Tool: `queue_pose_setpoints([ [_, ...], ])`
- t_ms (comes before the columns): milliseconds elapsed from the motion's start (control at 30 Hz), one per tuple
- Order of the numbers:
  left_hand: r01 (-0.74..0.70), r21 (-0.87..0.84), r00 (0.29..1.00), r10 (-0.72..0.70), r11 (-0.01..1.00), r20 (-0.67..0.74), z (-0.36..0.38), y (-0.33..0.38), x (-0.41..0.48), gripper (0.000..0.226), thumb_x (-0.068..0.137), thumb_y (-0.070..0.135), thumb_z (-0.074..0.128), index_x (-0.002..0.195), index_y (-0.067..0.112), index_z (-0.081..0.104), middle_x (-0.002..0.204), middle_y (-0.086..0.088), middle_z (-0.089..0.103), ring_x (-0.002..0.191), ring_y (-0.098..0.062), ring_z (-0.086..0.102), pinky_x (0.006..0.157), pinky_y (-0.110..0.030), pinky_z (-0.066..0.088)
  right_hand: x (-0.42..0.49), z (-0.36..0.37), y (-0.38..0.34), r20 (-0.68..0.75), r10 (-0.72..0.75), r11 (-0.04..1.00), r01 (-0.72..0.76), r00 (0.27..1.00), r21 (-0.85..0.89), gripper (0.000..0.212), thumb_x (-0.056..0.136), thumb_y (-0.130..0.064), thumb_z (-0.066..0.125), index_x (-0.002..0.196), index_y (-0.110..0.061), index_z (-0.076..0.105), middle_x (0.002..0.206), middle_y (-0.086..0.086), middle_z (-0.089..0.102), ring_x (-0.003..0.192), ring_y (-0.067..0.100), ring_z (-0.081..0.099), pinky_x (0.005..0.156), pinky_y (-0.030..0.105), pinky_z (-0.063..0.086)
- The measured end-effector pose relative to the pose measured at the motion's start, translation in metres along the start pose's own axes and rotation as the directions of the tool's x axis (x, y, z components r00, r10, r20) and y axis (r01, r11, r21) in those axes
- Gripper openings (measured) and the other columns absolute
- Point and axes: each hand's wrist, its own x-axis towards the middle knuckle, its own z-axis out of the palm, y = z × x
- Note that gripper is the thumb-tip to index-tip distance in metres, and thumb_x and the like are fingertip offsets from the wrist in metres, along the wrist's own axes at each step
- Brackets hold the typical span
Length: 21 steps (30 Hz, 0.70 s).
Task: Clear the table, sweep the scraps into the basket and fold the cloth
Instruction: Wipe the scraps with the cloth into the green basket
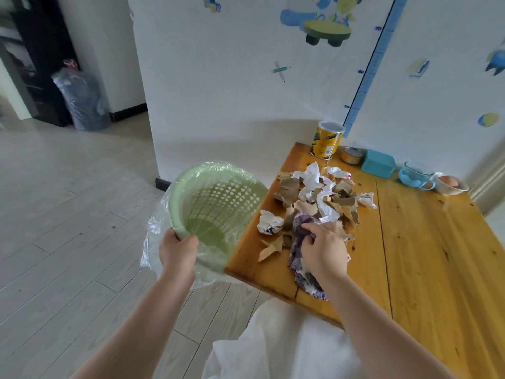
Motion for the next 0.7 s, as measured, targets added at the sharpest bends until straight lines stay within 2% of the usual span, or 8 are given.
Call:
queue_pose_setpoints([
  [133, 0.015, 0.005, 1.000, -0.015, 1.000, 0.002, -0.001, 0.001, -0.001, 0.022, 0.073, -0.005, 0.049, 0.065, 0.014, 0.042, 0.067, -0.002, 0.047, 0.059, -0.019, 0.042, 0.053, -0.028, 0.034, 0.007, 0.009, -0.017, 0.051, 0.020, 1.000, -0.020, 0.998, -0.008, 0.043, 0.084, -0.004, 0.045, 0.123, -0.018, 0.060, 0.126, 0.011, 0.050, 0.105, 0.032, 0.054, 0.080, 0.041, 0.052],
  [367, 0.009, 0.027, 1.000, -0.010, 1.000, 0.025, -0.003, 0.001, -0.002, 0.021, 0.071, -0.008, 0.050, 0.069, 0.011, 0.043, 0.067, -0.003, 0.045, 0.062, -0.020, 0.041, 0.054, -0.030, 0.032, 0.017, 0.028, -0.050, 0.127, -0.020, 1.000, 0.023, 0.992, -0.015, 0.043, 0.088, -0.006, 0.042, 0.127, -0.017, 0.056, 0.129, 0.009, 0.046, 0.106, 0.029, 0.054, 0.084, 0.036, 0.051],
  [500, -0.019, 0.048, 1.000, 0.018, 0.999, 0.025, -0.002, 0.000, 0.000, 0.017, 0.070, -0.008, 0.050, 0.075, 0.007, 0.046, 0.066, -0.003, 0.041, 0.060, -0.019, 0.037, 0.053, -0.030, 0.029, 0.022, 0.036, -0.065, 0.168, -0.047, 0.999, 0.050, 0.985, -0.016, 0.042, 0.088, -0.007, 0.043, 0.126, -0.017, 0.057, 0.129, 0.011, 0.046, 0.107, 0.030, 0.052, 0.087, 0.040, 0.050],
  [700, -0.021, 0.032, 0.999, 0.020, 0.999, 0.038, 0.004, 0.002, 0.005, 0.020, 0.068, -0.010, 0.048, 0.082, 0.003, 0.052, 0.068, -0.006, 0.043, 0.065, -0.021, 0.040, 0.055, -0.032, 0.032, 0.025, 0.046, -0.084, 0.213, -0.132, 0.991, 0.136, 0.968, -0.003, 0.037, 0.086, -0.005, 0.043, 0.117, -0.013, 0.062, 0.120, 0.012, 0.048, 0.104, 0.031, 0.051, 0.080, 0.032, 0.043],
])
